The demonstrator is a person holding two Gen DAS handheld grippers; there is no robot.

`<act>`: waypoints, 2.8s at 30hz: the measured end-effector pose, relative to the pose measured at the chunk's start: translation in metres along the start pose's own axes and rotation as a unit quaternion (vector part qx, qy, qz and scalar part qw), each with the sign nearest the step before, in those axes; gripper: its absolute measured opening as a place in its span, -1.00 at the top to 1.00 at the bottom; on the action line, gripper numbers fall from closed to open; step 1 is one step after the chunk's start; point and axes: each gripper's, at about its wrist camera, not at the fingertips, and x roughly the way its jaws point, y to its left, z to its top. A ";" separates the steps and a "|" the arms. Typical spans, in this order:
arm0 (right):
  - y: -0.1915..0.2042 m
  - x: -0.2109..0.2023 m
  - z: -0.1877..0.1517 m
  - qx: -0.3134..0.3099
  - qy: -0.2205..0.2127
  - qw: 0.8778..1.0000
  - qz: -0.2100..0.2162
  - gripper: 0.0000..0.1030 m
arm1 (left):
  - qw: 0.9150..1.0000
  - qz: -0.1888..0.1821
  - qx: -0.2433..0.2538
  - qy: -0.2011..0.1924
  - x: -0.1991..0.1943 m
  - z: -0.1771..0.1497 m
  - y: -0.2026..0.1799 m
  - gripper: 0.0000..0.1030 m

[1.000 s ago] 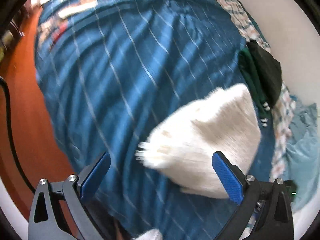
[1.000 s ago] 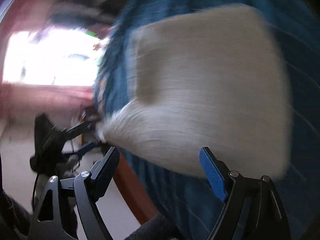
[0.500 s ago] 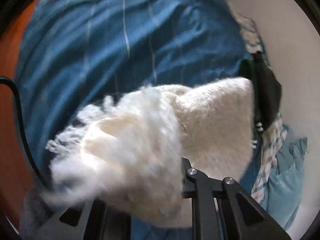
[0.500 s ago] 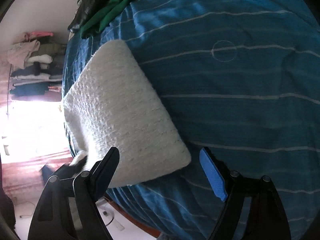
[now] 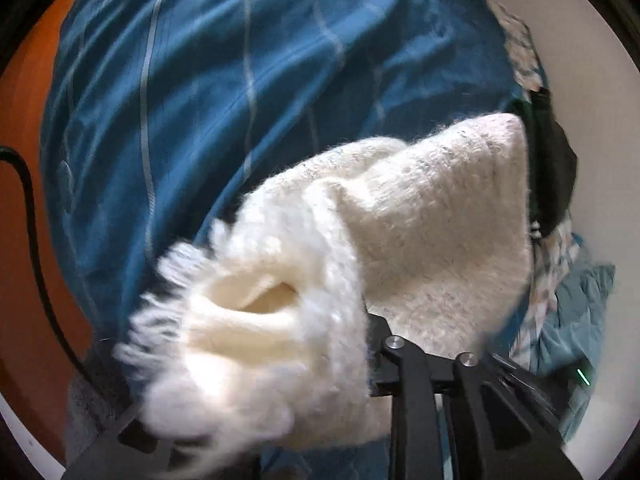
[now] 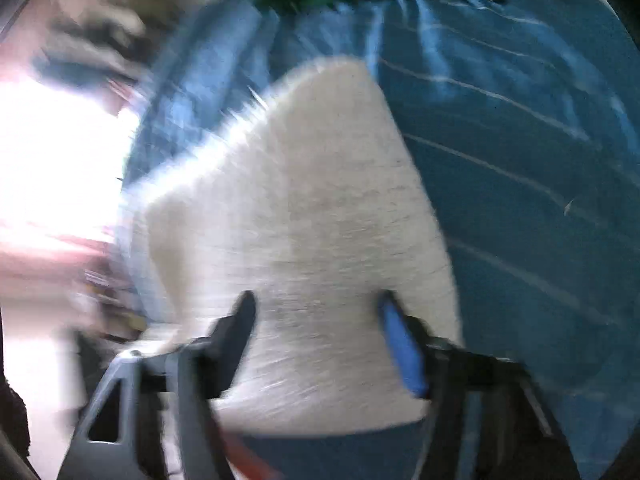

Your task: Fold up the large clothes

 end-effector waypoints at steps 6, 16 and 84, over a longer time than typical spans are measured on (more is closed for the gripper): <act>-0.005 0.007 0.030 0.034 0.037 0.999 -0.008 -0.10 | 0.996 0.061 0.057 -0.036 -0.048 -0.006 -0.016 -0.33; 0.023 0.029 0.066 0.032 -0.028 0.998 0.044 -0.23 | 0.944 0.153 0.254 -0.146 -0.053 0.054 -0.076 -0.69; -0.105 0.089 -0.040 0.292 0.059 0.869 0.396 -0.24 | 1.000 0.002 0.010 -0.030 -0.022 -0.030 -0.001 -0.52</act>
